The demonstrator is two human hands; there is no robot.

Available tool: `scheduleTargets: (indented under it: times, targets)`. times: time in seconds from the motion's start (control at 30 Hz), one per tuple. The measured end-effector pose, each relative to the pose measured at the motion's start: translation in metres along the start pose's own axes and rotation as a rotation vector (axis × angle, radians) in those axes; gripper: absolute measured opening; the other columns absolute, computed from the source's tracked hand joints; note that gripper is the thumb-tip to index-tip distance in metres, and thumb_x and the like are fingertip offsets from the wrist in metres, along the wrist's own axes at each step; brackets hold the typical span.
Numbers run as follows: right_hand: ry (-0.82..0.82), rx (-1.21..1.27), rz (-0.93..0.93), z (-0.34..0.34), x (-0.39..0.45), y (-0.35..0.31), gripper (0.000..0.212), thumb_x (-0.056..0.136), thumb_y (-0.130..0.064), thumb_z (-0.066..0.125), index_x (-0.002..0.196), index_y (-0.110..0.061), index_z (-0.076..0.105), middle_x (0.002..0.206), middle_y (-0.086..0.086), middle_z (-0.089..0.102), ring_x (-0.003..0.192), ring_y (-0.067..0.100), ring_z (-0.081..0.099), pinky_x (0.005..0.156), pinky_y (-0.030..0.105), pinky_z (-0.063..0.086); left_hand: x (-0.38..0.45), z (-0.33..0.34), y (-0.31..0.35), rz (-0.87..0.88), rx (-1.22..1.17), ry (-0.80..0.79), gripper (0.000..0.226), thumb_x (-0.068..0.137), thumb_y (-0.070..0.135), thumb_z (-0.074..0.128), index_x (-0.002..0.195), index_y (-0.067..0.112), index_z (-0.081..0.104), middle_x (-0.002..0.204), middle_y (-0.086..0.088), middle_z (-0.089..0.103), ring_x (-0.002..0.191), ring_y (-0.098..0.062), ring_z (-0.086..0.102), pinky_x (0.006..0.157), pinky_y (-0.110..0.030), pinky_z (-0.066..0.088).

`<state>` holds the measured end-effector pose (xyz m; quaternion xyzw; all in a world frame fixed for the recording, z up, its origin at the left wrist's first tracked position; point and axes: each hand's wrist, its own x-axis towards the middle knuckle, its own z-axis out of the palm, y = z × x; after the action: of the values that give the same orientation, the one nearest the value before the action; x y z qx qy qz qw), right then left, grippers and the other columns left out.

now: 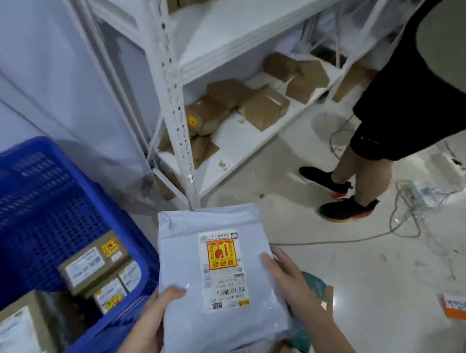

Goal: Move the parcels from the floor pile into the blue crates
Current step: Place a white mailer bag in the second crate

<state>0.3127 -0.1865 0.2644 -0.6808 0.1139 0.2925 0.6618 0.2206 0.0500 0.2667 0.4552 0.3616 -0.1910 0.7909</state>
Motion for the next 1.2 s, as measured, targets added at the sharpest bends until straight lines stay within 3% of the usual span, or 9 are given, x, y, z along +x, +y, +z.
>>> scheduleTargets:
  times: [0.07,0.2,0.33,0.4,0.57,0.83,0.93,1.03,1.2]
  targets:
    - [-0.010,0.014,-0.035,0.024,-0.014,-0.013,0.029,0.088,-0.035,0.061,0.117,-0.029,0.061,0.100,-0.005,0.074,0.089,0.015,0.072,0.074,0.030,0.059,-0.032,-0.006,0.000,0.076,-0.086,0.056,0.057,0.067,0.026,0.073,0.121,0.013,0.060,0.113,-0.016,0.069,0.103,-0.036,0.066,0.085,-0.046,0.053]
    - [-0.071,0.044,-0.121,0.080,-0.035,-0.032,0.018,0.090,-0.029,0.059,0.107,-0.033,0.066,0.094,-0.006,0.075,0.084,0.012,0.072,0.068,0.026,0.058,-0.085,-0.038,0.008,0.245,-0.150,0.277,0.034,0.082,0.033,0.066,0.113,0.018,0.062,0.106,-0.009,0.073,0.095,-0.029,0.070,0.076,-0.041,0.055]
    - [-0.136,0.071,-0.131,0.140,-0.048,-0.044,0.030,0.089,-0.032,0.060,0.119,-0.032,0.058,0.103,-0.004,0.073,0.091,0.015,0.072,0.076,0.035,0.059,-0.126,-0.085,0.014,0.316,-0.187,0.411,0.031,0.084,0.040,0.063,0.106,0.019,0.066,0.094,-0.002,0.075,0.082,-0.017,0.072,0.065,-0.031,0.055]
    - [-0.109,0.092,-0.128,0.170,-0.052,-0.045,0.029,0.089,-0.033,0.060,0.118,-0.034,0.055,0.103,-0.004,0.071,0.089,0.012,0.071,0.074,0.033,0.058,-0.142,-0.105,0.010,0.344,-0.276,0.441,0.034,0.083,0.039,0.063,0.110,0.018,0.065,0.093,-0.001,0.075,0.077,-0.013,0.072,0.057,-0.026,0.054]
    - [-0.134,0.193,-0.030,0.251,-0.062,-0.030,0.037,0.090,-0.027,0.060,0.124,-0.028,0.046,0.105,-0.008,0.067,0.089,0.009,0.070,0.061,0.025,0.057,-0.152,-0.129,-0.011,0.406,-0.604,0.433,0.064,0.073,0.029,0.068,0.129,0.003,0.049,0.115,-0.016,0.068,0.100,-0.029,0.068,0.079,-0.038,0.059]
    - [-0.305,0.245,0.239,0.392,-0.068,0.020,0.042,0.090,-0.009,0.057,0.129,-0.019,0.048,0.122,0.007,0.064,0.103,0.023,0.066,0.078,0.033,0.054,-0.148,-0.224,0.034,0.433,-0.608,0.559,0.066,0.058,0.021,0.083,0.118,0.028,0.056,0.107,0.001,0.073,0.095,-0.025,0.071,0.075,-0.040,0.059]
    - [-0.253,0.151,0.265,0.422,-0.040,0.021,0.041,0.087,-0.019,0.063,0.125,-0.025,0.051,0.126,0.004,0.061,0.110,0.024,0.061,0.088,0.038,0.051,-0.146,-0.294,0.059,0.356,-0.527,0.540,0.070,0.052,0.022,0.085,0.116,0.025,0.057,0.101,0.002,0.075,0.092,-0.023,0.072,0.078,-0.042,0.059]
    - [-0.130,-0.036,0.132,0.438,0.001,0.006,0.065,0.079,-0.028,0.070,0.137,-0.021,0.042,0.135,0.003,0.054,0.117,0.023,0.055,0.103,0.044,0.044,-0.135,-0.352,0.085,0.341,-0.475,0.460,0.065,0.057,0.019,0.082,0.117,0.022,0.057,0.105,0.000,0.074,0.095,-0.023,0.071,0.074,-0.038,0.059]
    - [-0.224,-0.401,-0.053,0.473,0.075,-0.024,0.080,0.084,-0.031,0.066,0.149,-0.021,0.020,0.150,0.004,0.033,0.135,0.022,0.038,0.105,0.036,0.036,-0.093,-0.411,0.132,0.332,-0.459,0.388,0.060,0.063,0.020,0.079,0.118,0.020,0.057,0.105,-0.001,0.074,0.096,-0.021,0.071,0.071,-0.031,0.059]
